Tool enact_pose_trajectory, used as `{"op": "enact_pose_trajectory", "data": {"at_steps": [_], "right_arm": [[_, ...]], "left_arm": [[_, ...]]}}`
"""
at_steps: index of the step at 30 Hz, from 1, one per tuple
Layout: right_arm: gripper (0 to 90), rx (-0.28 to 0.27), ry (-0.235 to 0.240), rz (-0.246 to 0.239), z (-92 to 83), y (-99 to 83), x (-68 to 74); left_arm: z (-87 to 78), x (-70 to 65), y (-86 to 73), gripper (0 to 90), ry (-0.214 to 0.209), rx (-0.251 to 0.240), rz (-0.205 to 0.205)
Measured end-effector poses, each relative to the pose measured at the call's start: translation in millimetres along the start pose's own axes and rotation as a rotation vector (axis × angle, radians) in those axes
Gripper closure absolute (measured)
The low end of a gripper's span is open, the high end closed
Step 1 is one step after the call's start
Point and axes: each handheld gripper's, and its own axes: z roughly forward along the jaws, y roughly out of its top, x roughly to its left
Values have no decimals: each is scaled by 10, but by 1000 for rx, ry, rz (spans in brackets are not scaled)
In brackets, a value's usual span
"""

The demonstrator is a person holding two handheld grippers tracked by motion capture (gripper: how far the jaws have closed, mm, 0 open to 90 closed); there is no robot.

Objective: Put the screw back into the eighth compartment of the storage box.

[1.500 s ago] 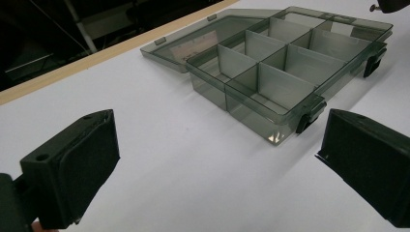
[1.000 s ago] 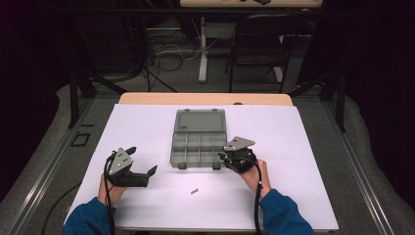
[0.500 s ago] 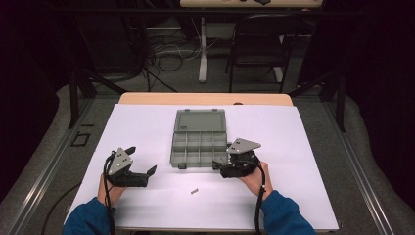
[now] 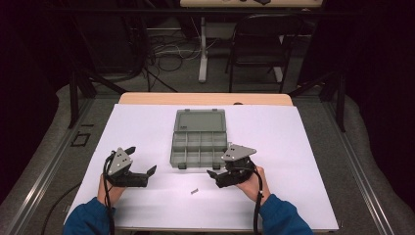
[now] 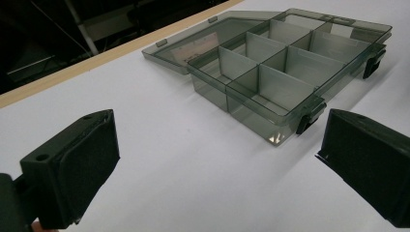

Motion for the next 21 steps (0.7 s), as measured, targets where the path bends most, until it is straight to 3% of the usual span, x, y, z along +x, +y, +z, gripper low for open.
{"op": "enact_pose_trajectory", "data": {"at_steps": [12,21], "right_arm": [[70,28,42,-53,45,11,138],[21,31,102,-78,81,6,214]], "left_arm": [[-4,-1,2,0,-5,-1,-2],[-4,-7,3,0,-4,-3,-5]]}}
